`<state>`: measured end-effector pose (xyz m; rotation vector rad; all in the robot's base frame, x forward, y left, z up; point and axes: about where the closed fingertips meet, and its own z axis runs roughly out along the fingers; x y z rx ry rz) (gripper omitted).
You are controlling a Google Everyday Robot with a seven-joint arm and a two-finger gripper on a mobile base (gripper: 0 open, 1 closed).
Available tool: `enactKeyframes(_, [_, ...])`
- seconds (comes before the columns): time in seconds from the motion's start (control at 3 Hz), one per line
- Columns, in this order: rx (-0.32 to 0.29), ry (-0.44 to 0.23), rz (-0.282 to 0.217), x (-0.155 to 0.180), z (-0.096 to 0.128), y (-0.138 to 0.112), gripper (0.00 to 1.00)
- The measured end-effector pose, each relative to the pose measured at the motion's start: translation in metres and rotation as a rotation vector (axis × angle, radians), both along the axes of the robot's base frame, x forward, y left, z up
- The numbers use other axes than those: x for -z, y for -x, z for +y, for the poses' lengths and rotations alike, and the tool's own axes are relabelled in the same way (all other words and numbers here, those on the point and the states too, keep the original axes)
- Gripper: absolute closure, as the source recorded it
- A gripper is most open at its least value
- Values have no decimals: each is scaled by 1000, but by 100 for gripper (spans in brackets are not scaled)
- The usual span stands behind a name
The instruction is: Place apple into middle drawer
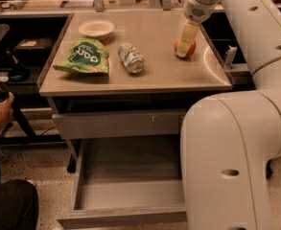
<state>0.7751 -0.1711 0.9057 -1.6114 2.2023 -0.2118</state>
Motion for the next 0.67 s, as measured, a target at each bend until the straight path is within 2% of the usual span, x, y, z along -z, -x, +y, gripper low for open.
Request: enactKeyframes(0.67, [-6, -9, -1, 20, 0, -20, 0])
